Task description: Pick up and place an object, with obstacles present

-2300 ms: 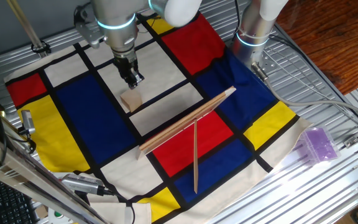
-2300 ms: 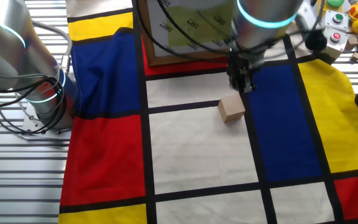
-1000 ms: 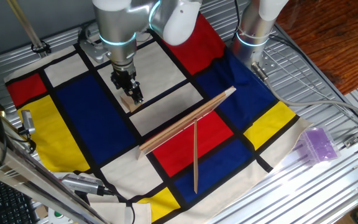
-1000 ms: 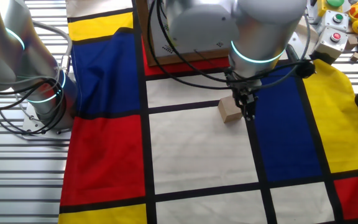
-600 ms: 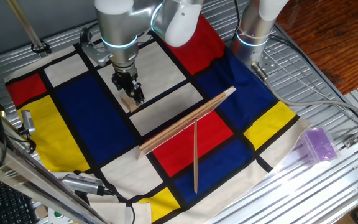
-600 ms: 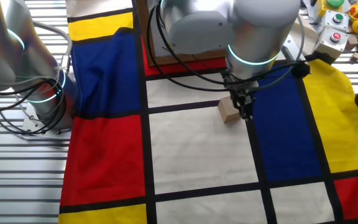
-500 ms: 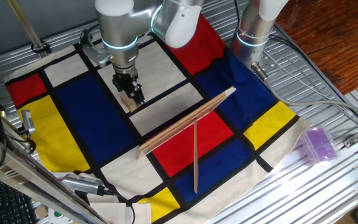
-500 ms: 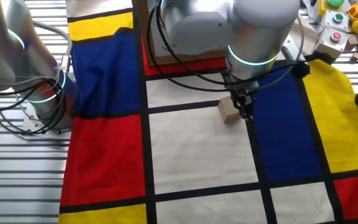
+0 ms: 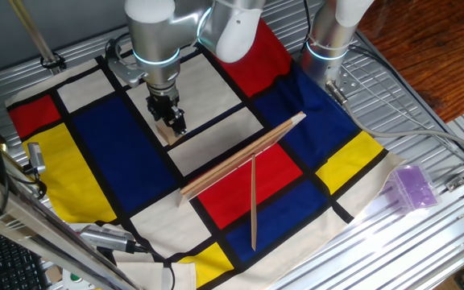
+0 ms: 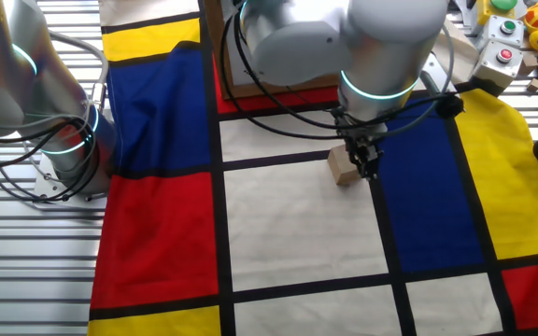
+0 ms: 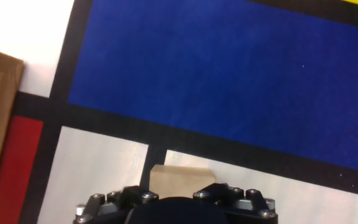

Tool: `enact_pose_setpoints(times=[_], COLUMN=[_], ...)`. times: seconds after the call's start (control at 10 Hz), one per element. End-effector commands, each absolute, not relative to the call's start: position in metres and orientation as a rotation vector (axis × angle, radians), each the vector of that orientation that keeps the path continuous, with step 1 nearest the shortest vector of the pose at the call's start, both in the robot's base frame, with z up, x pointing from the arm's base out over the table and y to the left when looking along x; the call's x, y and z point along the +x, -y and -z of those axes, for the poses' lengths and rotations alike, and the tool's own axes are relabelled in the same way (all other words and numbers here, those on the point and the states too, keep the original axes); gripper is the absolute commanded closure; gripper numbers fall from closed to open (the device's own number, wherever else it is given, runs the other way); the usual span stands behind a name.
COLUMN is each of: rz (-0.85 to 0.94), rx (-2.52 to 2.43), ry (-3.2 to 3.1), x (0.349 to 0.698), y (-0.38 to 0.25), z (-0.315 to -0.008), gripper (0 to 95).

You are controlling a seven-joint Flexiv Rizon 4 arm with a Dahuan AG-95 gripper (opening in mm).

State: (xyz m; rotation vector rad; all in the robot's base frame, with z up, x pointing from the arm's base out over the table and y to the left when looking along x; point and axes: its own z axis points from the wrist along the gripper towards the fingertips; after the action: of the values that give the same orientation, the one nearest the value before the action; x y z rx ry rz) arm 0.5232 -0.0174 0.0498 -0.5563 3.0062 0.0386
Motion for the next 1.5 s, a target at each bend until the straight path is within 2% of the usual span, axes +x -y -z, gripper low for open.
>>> enact_pose_setpoints(times=[0.1, 0.2, 0.3, 0.4, 0.5, 0.8, 1.2, 1.5], rz=[-0.033, -0.032, -0.031, -0.031, -0.029, -0.048, -0.094, -0.126], rx=[-0.56, -0.564, -0.559, -0.527, -0.504, -0.473, -0.483, -0.476], ry=[-3.002, -2.999, -2.997, -3.001, -3.006, -3.024, -3.043, -3.074], x=[0.523, 0.524, 0.525, 0.525, 0.525, 0.525, 0.527, 0.533], y=[0.02, 0.022, 0.023, 0.023, 0.023, 0.024, 0.026, 0.019], z=[-0.047, -0.047, -0.046, -0.046, -0.046, -0.047, -0.062, -0.096], gripper=[19.0, 19.0, 38.0, 76.0, 95.0, 95.0, 95.0, 95.0])
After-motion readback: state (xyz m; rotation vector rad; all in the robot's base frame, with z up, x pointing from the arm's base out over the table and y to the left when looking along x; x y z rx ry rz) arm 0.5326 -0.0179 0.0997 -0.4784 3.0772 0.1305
